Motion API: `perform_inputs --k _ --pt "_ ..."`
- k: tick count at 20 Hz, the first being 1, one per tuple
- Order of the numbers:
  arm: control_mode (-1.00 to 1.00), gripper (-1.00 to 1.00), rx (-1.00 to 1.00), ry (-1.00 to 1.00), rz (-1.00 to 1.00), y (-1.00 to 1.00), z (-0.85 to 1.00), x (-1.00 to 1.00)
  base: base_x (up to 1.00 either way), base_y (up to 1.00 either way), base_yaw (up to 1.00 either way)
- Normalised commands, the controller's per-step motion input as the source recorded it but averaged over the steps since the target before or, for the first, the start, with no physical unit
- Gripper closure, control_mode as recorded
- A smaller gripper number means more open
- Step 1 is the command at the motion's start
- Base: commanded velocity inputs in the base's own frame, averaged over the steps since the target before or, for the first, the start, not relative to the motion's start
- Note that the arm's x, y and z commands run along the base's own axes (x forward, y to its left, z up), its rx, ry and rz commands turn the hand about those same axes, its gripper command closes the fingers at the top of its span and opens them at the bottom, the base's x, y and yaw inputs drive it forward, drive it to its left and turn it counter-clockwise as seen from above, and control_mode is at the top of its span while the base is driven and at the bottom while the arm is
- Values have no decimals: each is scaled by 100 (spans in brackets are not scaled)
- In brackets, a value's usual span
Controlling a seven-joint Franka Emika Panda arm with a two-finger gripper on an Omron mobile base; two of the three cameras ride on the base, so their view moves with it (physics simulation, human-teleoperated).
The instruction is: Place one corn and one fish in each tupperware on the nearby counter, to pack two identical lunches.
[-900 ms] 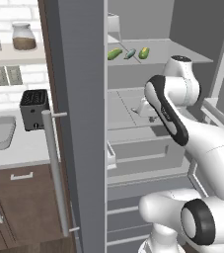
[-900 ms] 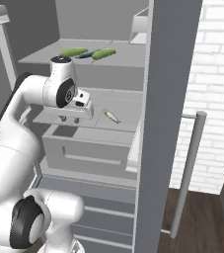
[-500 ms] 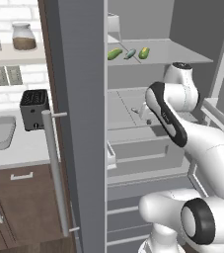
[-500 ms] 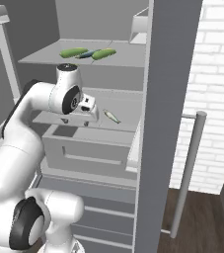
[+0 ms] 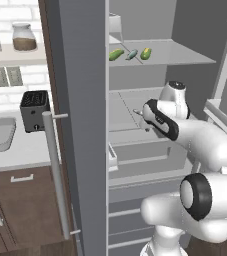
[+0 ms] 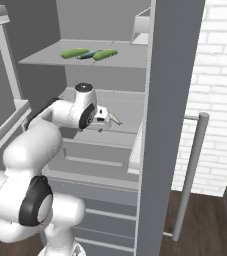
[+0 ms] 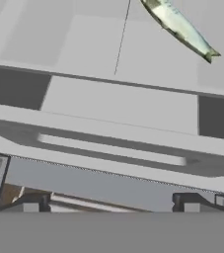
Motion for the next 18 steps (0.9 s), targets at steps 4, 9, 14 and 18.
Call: perform_inputs --k 4,9,14,18 --pt "-100 -100 -10 -1 24 0 8 55 0 0 0" --pt "-100 -100 -16 0 8 -3 7 35 0 0 0" --pt "-100 -100 -10 -1 0 -29 -4 45 0 0 0" --pt "-100 -100 0 -17 0 -36 -17 13 0 0 0"
